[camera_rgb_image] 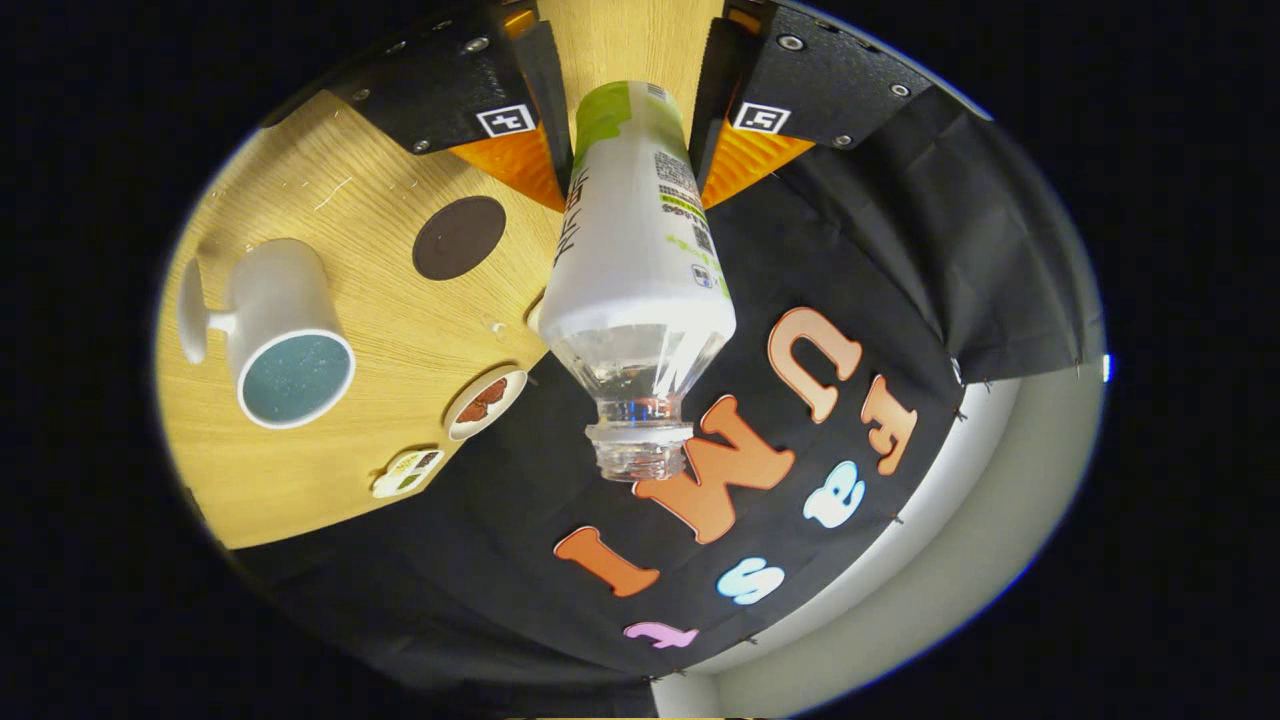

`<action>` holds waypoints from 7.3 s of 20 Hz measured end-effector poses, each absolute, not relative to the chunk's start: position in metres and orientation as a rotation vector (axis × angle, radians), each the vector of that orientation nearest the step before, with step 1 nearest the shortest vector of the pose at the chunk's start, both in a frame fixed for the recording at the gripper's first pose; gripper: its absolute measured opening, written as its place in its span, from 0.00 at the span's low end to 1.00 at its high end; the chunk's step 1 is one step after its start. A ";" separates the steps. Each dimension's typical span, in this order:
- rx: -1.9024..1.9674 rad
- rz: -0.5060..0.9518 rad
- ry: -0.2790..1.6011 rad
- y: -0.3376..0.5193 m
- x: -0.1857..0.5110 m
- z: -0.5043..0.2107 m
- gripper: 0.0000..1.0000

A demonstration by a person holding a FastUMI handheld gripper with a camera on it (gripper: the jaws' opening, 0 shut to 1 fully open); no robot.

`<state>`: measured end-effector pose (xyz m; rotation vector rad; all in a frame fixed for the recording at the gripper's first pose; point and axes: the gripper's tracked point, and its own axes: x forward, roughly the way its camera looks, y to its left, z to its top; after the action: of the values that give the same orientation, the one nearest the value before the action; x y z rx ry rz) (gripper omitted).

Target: Take the bottle from table, then pour the juice into the cup, finally place the bottle on the coaster

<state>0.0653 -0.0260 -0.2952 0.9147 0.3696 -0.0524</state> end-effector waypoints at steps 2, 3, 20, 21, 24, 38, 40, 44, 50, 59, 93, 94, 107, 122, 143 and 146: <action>0.996 -0.073 0.355 -0.032 0.068 -0.296 0.57; 1.042 -0.080 0.348 -0.034 0.071 -0.297 0.57; 1.588 -0.156 0.280 -0.040 0.087 -0.299 0.57; 1.609 -0.154 0.273 -0.042 0.087 -0.298 0.57; 1.648 -0.162 0.264 -0.046 0.091 -0.294 0.57; 1.775 -0.216 0.238 -0.080 0.091 -0.296 0.57; 1.797 -0.215 0.221 -0.085 0.093 -0.293 0.57; 1.812 -0.206 0.204 -0.092 0.096 -0.291 0.57; 1.844 -0.204 0.180 -0.102 0.098 -0.288 0.57; 1.892 -0.196 0.151 -0.111 0.104 -0.285 0.57; 2.129 -0.216 0.014 -0.119 0.110 -0.270 0.57; 2.139 -0.224 0.010 -0.120 0.107 -0.272 0.57; 2.287 -0.280 -0.013 -0.115 0.108 -0.276 0.57; 2.358 -0.293 -0.066 -0.123 0.116 -0.266 0.57; 0.813 -0.211 0.336 -0.081 0.115 -0.320 0.57; 0.557 -0.176 0.342 -0.077 0.119 -0.307 0.57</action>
<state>0.1189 -0.0770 -0.3066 0.5574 0.3421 -0.1756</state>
